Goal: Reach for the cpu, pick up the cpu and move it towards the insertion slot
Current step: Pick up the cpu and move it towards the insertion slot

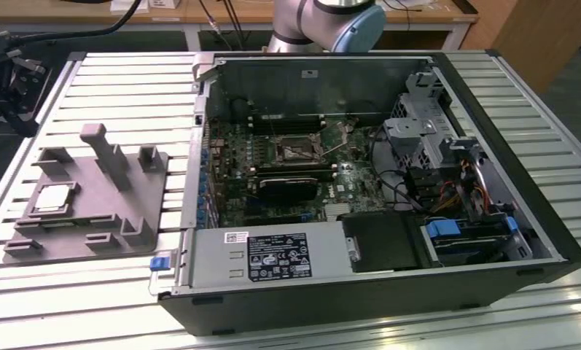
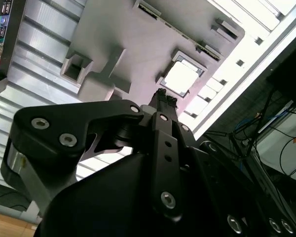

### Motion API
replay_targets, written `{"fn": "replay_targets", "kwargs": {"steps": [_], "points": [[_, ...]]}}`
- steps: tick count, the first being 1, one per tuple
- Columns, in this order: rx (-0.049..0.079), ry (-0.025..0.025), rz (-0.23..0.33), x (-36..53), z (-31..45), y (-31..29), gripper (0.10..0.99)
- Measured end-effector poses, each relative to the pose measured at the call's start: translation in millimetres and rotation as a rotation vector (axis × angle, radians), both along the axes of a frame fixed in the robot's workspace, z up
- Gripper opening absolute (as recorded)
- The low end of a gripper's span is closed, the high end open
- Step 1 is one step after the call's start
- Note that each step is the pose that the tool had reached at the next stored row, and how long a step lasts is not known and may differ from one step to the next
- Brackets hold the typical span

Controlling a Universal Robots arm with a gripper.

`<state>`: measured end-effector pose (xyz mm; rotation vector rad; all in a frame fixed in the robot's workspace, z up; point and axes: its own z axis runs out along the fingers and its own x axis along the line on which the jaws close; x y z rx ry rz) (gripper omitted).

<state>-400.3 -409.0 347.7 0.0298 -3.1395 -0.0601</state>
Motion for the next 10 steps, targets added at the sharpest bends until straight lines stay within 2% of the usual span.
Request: {"fn": "replay_targets", "kwargs": {"steps": [10], "points": [[0.0,0.0001,0.0,-6.7,-17.4,1.0,0.106]]}}
